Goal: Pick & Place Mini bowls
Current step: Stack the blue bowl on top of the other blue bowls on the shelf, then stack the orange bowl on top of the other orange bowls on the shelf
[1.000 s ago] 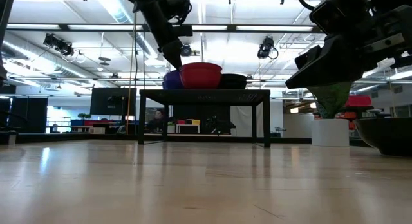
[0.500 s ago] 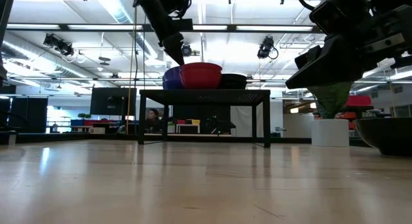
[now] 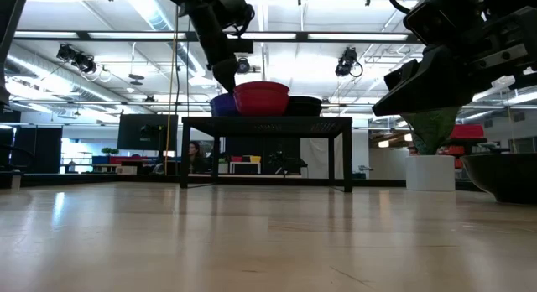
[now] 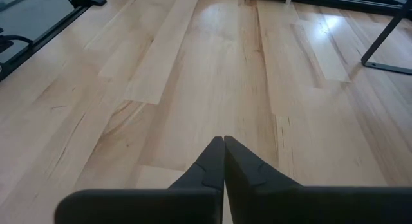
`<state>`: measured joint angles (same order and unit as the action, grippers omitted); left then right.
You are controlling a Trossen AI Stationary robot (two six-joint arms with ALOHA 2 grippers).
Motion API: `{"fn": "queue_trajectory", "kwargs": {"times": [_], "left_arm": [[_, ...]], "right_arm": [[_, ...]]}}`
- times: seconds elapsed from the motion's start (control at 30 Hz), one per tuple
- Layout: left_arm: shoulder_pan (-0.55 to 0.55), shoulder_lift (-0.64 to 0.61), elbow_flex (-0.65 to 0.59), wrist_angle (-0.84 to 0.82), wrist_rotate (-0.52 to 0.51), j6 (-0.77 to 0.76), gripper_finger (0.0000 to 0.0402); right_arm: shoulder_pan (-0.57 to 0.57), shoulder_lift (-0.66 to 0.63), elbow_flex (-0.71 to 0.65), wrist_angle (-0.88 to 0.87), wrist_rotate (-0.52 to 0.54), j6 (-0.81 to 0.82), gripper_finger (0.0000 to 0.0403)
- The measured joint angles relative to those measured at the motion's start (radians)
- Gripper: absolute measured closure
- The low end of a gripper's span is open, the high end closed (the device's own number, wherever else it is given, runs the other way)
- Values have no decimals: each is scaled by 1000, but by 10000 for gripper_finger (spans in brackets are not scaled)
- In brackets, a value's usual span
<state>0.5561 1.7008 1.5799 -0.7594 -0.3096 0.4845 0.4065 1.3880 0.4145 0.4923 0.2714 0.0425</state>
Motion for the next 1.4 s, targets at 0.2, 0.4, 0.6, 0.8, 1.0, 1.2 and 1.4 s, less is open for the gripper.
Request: {"fn": "queue_trajectory", "kwargs": {"times": [0.2, 0.4, 0.6, 0.8, 1.0, 1.2, 1.4], "left_arm": [[-17, -6, 0, 0, -1, 21, 332], [-23, -6, 0, -1, -1, 20, 256], [-25, -6, 43, -57, 0, 10, 232], [-23, -21, 174, -280, 98, -93, 259], [-50, -180, 8, -296, 247, -199, 305], [-206, -482, -432, 32, 265, -330, 360], [-447, -698, -952, 712, 265, -460, 392]], "right_arm": [[0, 0, 0, 0, 0, -2, 394], [0, 0, 0, 0, 0, -2, 394], [0, 0, 0, 0, 0, -1, 394], [0, 0, 0, -24, 0, 1, 394], [22, 0, 0, -39, 0, 0, 394], [46, 0, 0, -20, -4, -33, 399], [42, 0, 0, 46, -21, 47, 388]]}}
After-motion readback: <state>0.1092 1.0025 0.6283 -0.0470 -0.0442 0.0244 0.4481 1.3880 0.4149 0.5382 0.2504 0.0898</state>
